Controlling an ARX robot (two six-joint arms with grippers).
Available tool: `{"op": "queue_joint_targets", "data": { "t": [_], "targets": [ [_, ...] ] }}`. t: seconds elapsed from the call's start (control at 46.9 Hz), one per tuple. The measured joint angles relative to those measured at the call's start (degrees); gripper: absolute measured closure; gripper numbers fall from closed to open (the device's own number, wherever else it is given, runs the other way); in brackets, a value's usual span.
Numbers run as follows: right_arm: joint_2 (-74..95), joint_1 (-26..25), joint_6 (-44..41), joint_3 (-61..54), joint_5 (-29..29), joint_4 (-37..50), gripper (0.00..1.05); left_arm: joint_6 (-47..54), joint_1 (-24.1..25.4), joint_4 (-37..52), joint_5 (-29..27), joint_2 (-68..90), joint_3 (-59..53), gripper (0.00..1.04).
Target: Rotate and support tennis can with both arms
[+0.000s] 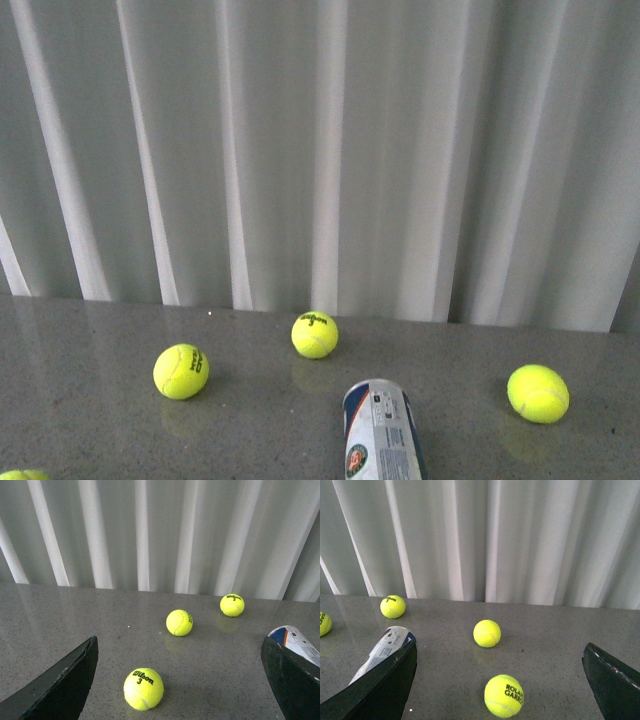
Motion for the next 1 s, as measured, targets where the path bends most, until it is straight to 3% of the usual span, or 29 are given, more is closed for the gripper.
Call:
{"op": "queue_joint_targets", "data": {
  "t": [0.831, 0.895, 1.001],
  "targets": [
    [0.00, 0.00, 0.02, 0.00, 0.00, 0.00, 0.07, 0.00, 0.00, 0.00, 0.00, 0.00, 0.00, 0.07],
    [7.13, 1.33, 2.56, 4.28, 1.22, -7.87, 0.07, 0.00, 0.00, 0.00, 0.00, 0.00, 0.00, 0.07],
    [29.62, 8.02, 6.21, 13.94, 2.86, -3.30, 0.07, 0.00, 0.00, 0.00, 0.00, -0.04, 0.00, 0.07]
  ]
}}
